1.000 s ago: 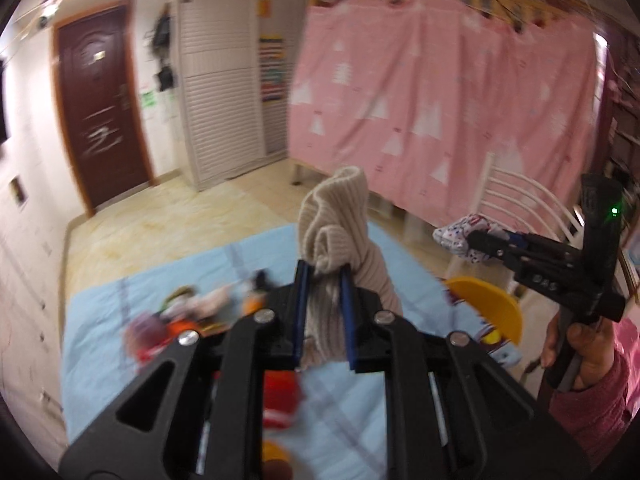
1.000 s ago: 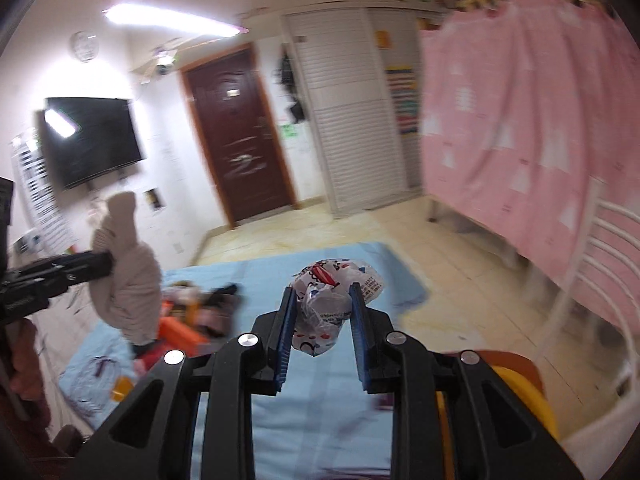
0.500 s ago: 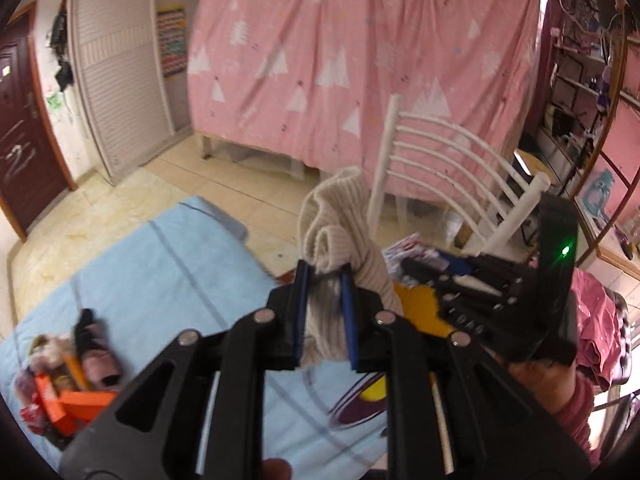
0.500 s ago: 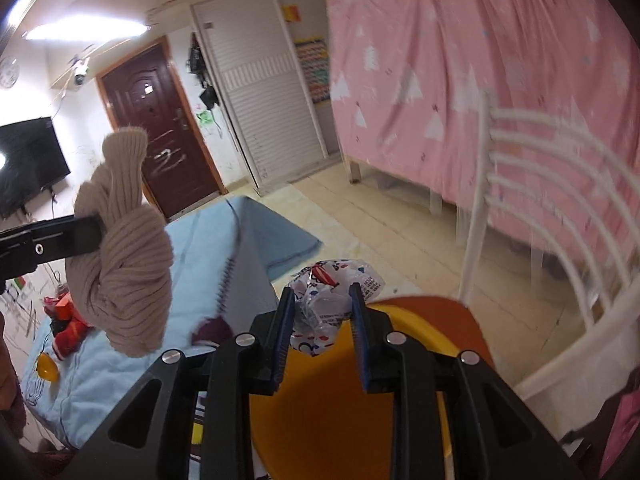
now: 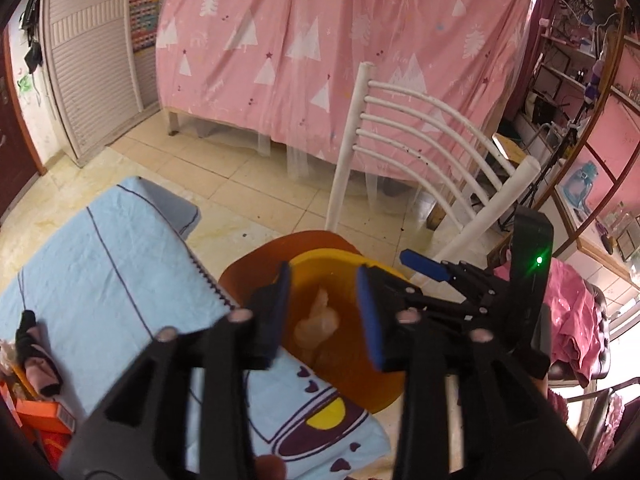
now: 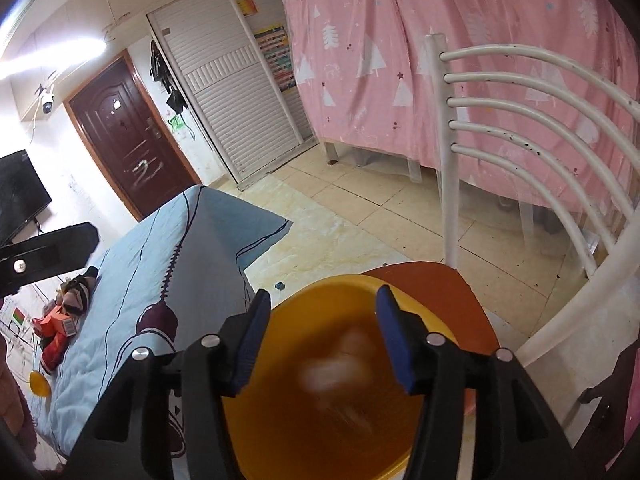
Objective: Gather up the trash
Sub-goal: 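Carry both items to the orange bin and open both tools to drop them, then move both tools back over the clutter on the bed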
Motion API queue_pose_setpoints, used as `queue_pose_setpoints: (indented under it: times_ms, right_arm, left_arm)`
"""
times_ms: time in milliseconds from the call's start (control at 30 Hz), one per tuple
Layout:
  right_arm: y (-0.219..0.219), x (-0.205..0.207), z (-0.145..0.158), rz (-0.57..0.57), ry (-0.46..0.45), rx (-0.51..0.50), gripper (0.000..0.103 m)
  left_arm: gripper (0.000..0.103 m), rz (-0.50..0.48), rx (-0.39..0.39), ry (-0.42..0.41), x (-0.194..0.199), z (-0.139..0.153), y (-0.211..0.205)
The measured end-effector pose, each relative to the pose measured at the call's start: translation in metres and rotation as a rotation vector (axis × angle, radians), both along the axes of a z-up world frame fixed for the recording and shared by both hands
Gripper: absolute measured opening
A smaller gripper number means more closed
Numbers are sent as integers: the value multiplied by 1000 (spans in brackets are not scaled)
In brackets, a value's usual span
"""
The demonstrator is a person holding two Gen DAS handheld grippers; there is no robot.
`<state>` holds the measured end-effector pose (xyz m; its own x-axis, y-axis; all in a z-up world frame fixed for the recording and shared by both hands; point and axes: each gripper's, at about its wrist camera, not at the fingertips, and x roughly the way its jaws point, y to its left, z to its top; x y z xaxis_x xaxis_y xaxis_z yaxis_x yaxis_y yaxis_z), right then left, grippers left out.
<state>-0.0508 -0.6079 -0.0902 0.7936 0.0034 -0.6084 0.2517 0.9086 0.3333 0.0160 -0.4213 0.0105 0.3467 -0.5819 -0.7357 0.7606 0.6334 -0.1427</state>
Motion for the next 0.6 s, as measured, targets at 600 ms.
queue_pose_setpoints:
  times_ms: [600]
  right_arm:
    - [71, 17, 54, 131, -80, -73, 72]
  left_arm:
    - [96, 295, -128, -55, 8, 52, 129]
